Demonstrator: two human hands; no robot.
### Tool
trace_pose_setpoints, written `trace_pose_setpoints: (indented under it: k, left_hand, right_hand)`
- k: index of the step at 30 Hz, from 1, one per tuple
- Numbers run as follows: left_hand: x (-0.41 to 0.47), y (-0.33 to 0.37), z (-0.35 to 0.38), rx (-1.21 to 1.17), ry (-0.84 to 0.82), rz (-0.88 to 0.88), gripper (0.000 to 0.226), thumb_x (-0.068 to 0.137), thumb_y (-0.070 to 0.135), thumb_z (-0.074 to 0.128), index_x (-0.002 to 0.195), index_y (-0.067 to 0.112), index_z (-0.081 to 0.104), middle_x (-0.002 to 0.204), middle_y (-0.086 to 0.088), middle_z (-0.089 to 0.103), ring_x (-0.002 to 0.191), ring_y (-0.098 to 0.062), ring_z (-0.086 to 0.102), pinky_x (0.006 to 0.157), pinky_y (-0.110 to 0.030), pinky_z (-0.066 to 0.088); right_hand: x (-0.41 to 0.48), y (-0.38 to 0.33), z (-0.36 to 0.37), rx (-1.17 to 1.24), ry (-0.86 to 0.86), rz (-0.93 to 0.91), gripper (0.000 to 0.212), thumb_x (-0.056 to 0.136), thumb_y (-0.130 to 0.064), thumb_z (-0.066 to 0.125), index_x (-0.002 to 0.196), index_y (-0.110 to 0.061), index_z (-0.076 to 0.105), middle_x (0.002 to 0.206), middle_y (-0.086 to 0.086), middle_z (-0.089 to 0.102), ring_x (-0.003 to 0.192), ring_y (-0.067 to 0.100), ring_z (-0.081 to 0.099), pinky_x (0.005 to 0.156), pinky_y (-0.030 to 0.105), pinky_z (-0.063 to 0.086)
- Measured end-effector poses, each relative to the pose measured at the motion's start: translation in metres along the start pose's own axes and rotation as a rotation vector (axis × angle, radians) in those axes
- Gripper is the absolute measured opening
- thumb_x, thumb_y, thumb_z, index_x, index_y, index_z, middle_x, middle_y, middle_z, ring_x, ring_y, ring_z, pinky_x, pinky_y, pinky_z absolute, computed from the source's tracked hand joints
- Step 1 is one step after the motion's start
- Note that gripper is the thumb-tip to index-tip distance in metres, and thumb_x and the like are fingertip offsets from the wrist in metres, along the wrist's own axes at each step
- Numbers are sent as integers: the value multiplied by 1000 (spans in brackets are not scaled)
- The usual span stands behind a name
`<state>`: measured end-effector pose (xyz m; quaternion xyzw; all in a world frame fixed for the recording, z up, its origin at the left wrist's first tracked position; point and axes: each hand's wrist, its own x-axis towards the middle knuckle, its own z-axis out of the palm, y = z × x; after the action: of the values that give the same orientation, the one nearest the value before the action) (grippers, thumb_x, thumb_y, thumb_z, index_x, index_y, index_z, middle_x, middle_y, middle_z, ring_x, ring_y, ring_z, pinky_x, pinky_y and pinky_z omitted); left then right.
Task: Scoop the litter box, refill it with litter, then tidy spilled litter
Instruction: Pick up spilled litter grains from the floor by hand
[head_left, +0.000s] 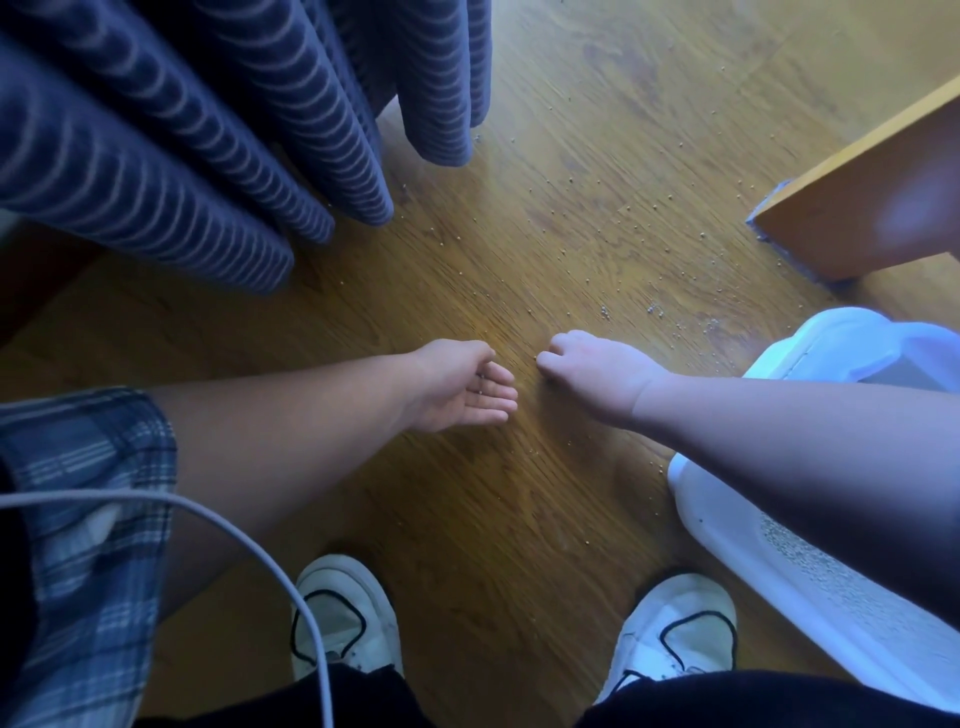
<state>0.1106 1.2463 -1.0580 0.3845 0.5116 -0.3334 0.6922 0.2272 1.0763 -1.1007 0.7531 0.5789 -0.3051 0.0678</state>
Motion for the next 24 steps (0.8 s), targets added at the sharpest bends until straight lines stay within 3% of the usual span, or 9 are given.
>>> trace_pose_setpoints:
  k: [8, 11, 14, 19, 22, 24]
  left_hand:
    - [-2, -3, -3, 5, -5, 4, 39, 107, 25, 35, 121, -1, 60, 119, -20, 67, 107, -30, 67, 95, -42, 56]
    - [-2, -4, 2, 23, -28, 7, 43, 108, 30, 32, 123, -1, 59, 118, -19, 67, 107, -29, 68, 91, -40, 57]
    - [-2, -5, 7, -34, -88, 30, 44, 107, 31, 31, 123, 0, 57, 116, -19, 66, 104, -29, 67, 82, -38, 59]
    - [-1, -4, 9, -93, -148, 65, 42, 104, 23, 32, 129, 0, 57, 113, -21, 66, 101, -32, 67, 77, -41, 60]
    - [-1, -3, 7, -42, -90, 15, 48, 107, 29, 28, 119, -4, 61, 116, -23, 68, 104, -32, 68, 82, -39, 59]
    - [-4, -3, 4, 18, -41, 11, 47, 108, 28, 28, 117, -4, 62, 117, -22, 68, 105, -31, 69, 86, -39, 58]
  right_hand:
    - [5, -11, -1, 91, 21, 89, 14, 99, -9, 43, 107, -15, 53, 96, 2, 45, 100, 26, 54, 82, 41, 51]
    - [2, -20, -9, 330, 186, 125, 4, 91, -13, 54, 93, -15, 57, 92, 3, 50, 88, 27, 55, 77, 40, 49]
    - [-5, -40, -21, 571, 358, 44, 3, 85, -12, 63, 88, -11, 62, 86, 2, 55, 77, 20, 51, 72, 34, 45]
    - [-14, -56, -29, 686, 413, 24, 20, 84, -4, 56, 97, -14, 67, 92, -1, 61, 81, 14, 53, 76, 27, 44]
    - [-14, -29, -28, 658, 441, 185, 23, 86, -4, 54, 102, -15, 68, 100, 0, 64, 93, 17, 59, 85, 28, 46]
    - [-15, -6, -23, 571, 354, 292, 22, 90, -6, 53, 104, -16, 67, 102, -1, 62, 96, 17, 59, 85, 25, 43]
